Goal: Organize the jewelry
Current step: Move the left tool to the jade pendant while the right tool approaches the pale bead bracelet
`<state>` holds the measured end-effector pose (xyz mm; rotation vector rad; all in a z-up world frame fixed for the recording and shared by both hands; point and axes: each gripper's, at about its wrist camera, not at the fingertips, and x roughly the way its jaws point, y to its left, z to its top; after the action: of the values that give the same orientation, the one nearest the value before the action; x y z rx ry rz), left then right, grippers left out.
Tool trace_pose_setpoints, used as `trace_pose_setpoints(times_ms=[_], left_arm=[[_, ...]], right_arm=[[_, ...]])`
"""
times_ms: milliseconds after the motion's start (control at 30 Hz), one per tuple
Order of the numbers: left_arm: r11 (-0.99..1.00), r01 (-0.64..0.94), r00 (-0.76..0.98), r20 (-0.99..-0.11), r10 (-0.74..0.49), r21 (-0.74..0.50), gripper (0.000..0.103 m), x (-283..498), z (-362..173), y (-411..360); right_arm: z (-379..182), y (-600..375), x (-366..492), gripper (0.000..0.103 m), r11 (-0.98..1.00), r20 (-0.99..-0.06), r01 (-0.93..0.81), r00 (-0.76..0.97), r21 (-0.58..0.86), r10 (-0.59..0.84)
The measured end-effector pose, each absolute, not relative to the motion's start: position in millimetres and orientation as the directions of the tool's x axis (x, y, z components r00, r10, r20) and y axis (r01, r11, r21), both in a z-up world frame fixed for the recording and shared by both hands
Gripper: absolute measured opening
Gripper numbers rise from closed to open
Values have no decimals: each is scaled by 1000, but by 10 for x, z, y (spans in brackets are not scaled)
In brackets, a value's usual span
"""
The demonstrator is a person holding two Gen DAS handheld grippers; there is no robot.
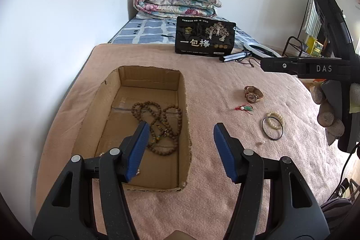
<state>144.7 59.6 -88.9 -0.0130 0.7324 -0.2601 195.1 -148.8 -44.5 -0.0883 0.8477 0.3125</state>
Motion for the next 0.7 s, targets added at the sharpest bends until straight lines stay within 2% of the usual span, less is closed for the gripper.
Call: trace_pose_setpoints(times_ms=[300,500,700], left_arm=[[944,312,679,-670,-301,-109,61,1528,-961,93],[929,350,648,-684,-335,-124,61,1602,-1050,-194],[918,375,618,-702,-354,-132,61,1686,-1156,-434]], right_arm=[[-392,-2200,1807,102,974,-742,-224,649,23,167],[-486,-2562,1680,102,980,-748,-193,657,-47,93],[-635,-2856,1602,102,983,-771,-175,633,-48,75]])
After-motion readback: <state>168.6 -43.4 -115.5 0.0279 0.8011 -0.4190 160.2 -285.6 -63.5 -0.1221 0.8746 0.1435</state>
